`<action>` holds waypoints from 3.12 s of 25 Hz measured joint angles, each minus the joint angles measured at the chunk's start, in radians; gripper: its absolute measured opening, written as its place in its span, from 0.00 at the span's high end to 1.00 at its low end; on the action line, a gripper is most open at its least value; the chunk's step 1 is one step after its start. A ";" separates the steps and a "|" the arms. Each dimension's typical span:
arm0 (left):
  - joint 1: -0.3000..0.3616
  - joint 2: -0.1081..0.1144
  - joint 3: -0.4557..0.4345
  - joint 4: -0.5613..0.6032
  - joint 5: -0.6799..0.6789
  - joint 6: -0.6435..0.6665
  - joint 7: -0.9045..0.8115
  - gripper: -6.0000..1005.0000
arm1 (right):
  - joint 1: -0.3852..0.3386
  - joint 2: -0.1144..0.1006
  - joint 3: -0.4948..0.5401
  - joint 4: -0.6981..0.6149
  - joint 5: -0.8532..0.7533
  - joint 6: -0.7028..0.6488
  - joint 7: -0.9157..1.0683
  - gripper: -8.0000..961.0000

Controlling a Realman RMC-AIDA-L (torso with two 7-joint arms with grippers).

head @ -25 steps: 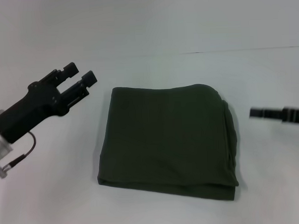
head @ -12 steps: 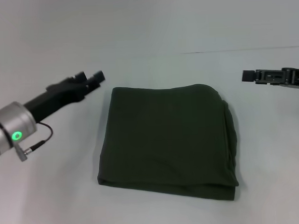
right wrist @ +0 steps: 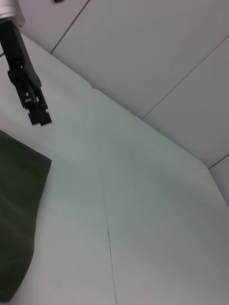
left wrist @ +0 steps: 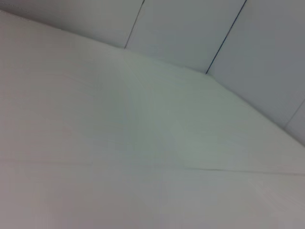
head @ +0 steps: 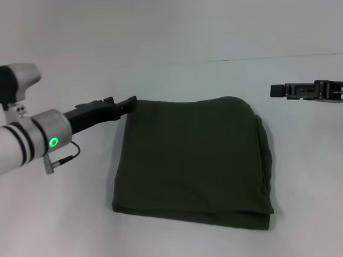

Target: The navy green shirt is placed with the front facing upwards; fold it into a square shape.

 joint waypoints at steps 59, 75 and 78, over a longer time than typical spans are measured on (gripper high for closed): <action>0.217 0.021 -0.082 0.311 0.087 0.733 0.126 0.31 | 0.077 0.040 -0.115 0.235 -0.168 0.263 0.263 0.11; 0.212 0.021 -0.083 0.311 0.086 0.728 0.127 0.31 | 0.078 0.043 -0.116 0.258 -0.169 0.287 0.272 0.17; 0.212 0.021 -0.094 0.310 0.086 0.728 0.127 0.31 | 0.092 0.046 -0.134 0.278 -0.168 0.306 0.273 0.18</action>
